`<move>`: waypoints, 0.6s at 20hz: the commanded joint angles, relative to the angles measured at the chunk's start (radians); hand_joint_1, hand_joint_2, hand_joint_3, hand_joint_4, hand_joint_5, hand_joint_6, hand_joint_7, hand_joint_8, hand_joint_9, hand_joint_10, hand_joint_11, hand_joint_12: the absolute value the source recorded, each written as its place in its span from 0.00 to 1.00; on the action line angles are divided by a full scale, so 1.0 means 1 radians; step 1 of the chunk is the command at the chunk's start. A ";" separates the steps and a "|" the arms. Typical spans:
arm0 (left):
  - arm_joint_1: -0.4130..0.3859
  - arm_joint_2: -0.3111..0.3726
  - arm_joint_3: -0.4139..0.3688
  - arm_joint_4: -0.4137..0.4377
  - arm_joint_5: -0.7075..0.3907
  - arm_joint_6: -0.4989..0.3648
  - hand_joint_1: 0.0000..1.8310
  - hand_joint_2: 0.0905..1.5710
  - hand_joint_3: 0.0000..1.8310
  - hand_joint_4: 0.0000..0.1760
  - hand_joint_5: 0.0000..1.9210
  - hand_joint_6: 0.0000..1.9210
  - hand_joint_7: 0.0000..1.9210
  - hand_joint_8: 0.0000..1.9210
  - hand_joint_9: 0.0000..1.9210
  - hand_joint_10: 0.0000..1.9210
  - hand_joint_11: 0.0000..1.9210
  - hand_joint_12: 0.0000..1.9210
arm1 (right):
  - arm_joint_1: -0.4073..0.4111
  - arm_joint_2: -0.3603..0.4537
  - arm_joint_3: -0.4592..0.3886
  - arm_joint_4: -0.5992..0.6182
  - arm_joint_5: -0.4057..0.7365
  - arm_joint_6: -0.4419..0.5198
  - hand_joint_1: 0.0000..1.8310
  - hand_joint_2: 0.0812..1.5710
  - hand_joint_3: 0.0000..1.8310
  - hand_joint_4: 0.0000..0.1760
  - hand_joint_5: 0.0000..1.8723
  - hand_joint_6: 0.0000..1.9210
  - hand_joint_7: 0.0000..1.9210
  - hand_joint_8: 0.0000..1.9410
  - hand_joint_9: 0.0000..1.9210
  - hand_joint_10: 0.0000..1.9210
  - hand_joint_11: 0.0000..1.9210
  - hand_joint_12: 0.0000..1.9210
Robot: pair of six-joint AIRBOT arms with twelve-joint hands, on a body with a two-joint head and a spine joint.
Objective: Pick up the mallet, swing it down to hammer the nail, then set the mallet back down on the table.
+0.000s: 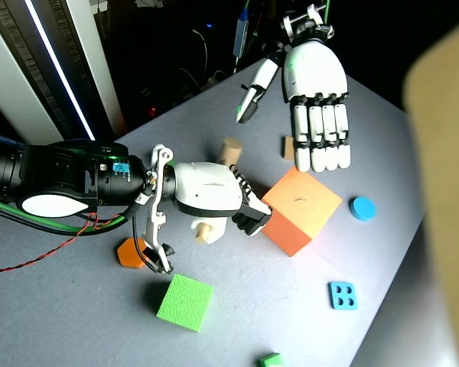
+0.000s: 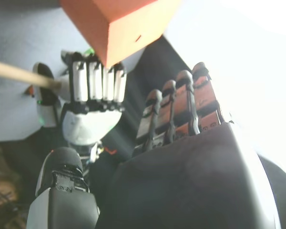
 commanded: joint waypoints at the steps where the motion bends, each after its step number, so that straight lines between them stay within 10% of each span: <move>1: -0.012 0.010 -0.001 -0.014 -0.113 -0.010 0.00 0.66 0.00 0.00 0.01 0.00 0.00 0.00 0.00 0.00 0.00 0.00 | 0.004 0.006 -0.001 -0.003 0.114 -0.004 0.28 0.73 0.00 0.00 0.29 0.39 0.30 0.47 0.25 0.56 0.15 0.72; 6: -0.011 0.010 -0.006 -0.014 -0.117 -0.010 0.00 0.66 0.00 0.00 0.00 0.00 0.00 0.00 0.00 0.00 0.00 0.00 | 0.000 0.020 -0.011 -0.003 0.101 -0.018 0.32 0.70 0.00 0.00 0.38 0.02 0.38 0.08 0.31 0.22 0.14 0.57; 12: -0.014 0.010 -0.006 -0.014 -0.106 -0.004 0.00 0.67 0.00 0.00 0.00 0.00 0.00 0.00 0.00 0.00 0.00 0.00 | 0.030 0.141 -0.139 -0.003 0.099 -0.012 0.31 0.69 0.00 0.00 0.33 0.00 0.33 0.00 0.30 0.05 0.09 0.53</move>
